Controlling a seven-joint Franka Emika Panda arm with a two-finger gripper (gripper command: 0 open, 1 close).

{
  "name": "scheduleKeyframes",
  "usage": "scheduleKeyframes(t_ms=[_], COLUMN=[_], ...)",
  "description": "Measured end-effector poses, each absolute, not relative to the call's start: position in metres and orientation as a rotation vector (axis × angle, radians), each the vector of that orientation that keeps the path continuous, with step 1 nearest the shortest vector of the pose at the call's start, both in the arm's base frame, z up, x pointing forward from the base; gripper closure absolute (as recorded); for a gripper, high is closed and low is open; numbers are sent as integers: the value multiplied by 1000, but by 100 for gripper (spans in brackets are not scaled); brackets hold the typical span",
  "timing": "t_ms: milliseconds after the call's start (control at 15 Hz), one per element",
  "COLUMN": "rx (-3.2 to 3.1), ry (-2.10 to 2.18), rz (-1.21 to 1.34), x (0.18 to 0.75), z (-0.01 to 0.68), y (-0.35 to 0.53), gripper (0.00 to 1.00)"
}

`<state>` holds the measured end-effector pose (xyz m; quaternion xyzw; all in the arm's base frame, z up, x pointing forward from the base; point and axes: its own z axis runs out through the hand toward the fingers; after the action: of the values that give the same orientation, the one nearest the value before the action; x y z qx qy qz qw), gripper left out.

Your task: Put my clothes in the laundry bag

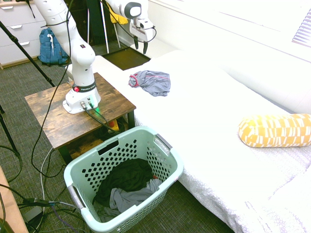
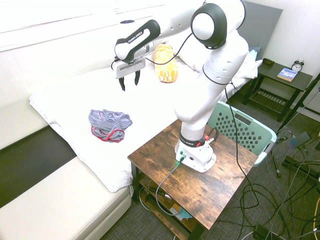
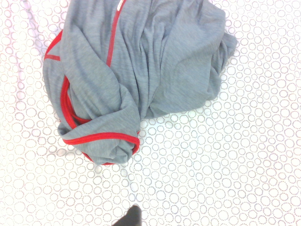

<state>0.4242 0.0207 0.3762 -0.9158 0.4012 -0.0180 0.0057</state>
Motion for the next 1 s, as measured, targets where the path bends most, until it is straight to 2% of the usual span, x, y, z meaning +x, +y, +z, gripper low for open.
scheduleKeyframes(t_ms=[267, 467, 800, 1000], rx=[-2862, -2879, -2993, -3038], ry=[1252, 1176, 995, 948], rz=[-71, -82, 4, 115], x=[435, 484, 566, 590], z=[378, 363, 275, 196], y=[21, 39, 114, 166], gripper=[0, 0, 0, 0])
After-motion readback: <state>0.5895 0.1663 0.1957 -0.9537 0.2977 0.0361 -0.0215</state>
